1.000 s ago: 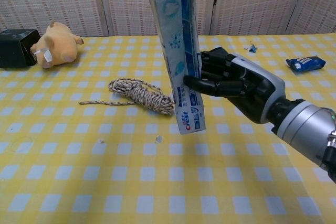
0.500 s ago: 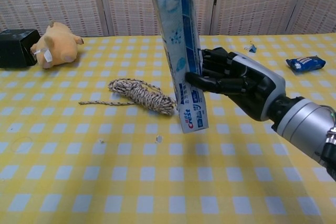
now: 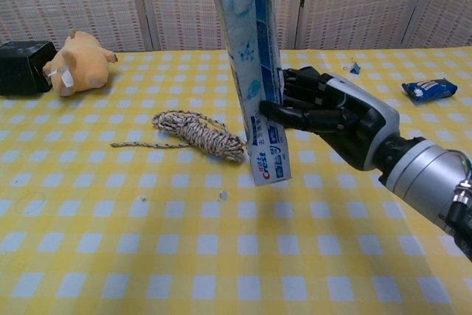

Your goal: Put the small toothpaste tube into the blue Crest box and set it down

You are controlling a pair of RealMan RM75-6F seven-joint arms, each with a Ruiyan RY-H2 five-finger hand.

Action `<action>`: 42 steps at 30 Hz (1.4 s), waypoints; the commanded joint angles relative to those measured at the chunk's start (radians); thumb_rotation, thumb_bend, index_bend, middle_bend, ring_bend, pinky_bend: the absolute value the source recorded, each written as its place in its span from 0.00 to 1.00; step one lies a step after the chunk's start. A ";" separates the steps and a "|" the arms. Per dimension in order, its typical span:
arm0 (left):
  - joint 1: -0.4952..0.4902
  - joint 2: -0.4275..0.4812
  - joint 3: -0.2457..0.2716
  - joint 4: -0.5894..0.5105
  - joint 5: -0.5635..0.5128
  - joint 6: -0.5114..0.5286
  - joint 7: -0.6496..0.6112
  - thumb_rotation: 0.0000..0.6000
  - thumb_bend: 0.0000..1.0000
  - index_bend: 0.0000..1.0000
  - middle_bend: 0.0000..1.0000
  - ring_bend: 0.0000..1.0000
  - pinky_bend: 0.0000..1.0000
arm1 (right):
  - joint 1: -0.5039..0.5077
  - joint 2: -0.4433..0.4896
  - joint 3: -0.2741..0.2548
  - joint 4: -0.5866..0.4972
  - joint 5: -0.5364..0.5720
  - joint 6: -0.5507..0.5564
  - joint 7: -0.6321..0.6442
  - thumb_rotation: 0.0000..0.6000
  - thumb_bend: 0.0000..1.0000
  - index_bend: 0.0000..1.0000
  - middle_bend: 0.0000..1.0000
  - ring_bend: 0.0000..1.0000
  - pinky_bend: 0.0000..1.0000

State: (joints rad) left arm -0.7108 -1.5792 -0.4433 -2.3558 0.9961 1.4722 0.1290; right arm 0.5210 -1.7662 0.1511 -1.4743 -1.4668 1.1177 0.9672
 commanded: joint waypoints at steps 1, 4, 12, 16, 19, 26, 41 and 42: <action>0.000 0.003 0.000 0.000 -0.009 -0.006 0.002 1.00 0.30 0.36 1.00 1.00 1.00 | 0.000 0.000 0.000 -0.002 0.000 0.001 -0.002 1.00 0.35 0.56 0.31 0.38 0.45; 0.001 0.009 -0.009 0.000 -0.031 -0.015 -0.003 1.00 0.22 0.24 1.00 1.00 1.00 | -0.002 0.001 -0.004 -0.006 -0.004 0.004 -0.005 1.00 0.35 0.56 0.31 0.38 0.45; 0.005 0.032 -0.016 0.000 -0.038 -0.050 -0.025 1.00 0.17 0.04 1.00 1.00 1.00 | -0.002 0.003 -0.006 -0.008 -0.005 0.005 -0.004 1.00 0.35 0.56 0.31 0.38 0.45; 0.009 0.033 -0.015 0.000 -0.020 -0.050 -0.031 1.00 0.17 0.03 1.00 1.00 1.00 | -0.003 0.003 -0.009 -0.008 -0.007 0.007 0.000 1.00 0.35 0.56 0.31 0.38 0.45; 0.012 0.032 -0.017 0.000 -0.003 -0.046 -0.037 1.00 0.17 0.03 1.00 1.00 1.00 | -0.004 0.009 -0.013 -0.013 -0.016 0.011 0.009 1.00 0.35 0.56 0.31 0.38 0.45; 0.031 0.037 0.004 0.000 0.062 -0.027 -0.029 1.00 0.17 0.03 1.00 1.00 1.00 | -0.012 0.018 -0.025 -0.004 -0.060 0.054 0.053 1.00 0.35 0.54 0.30 0.38 0.44; 0.081 0.116 0.101 0.000 0.151 -0.081 -0.031 1.00 0.18 0.11 1.00 1.00 1.00 | -0.006 0.021 -0.031 0.014 -0.049 0.040 0.105 1.00 0.35 0.48 0.30 0.37 0.44; 0.090 0.125 0.123 0.000 0.179 -0.084 -0.023 1.00 0.18 0.11 1.00 1.00 1.00 | -0.004 0.027 -0.030 0.008 -0.046 0.034 0.118 1.00 0.35 0.48 0.30 0.37 0.44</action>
State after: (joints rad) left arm -0.6435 -1.4773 -0.3673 -2.3558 1.1176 1.3979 0.0953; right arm 0.5150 -1.7460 0.1189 -1.4592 -1.5166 1.1582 1.0711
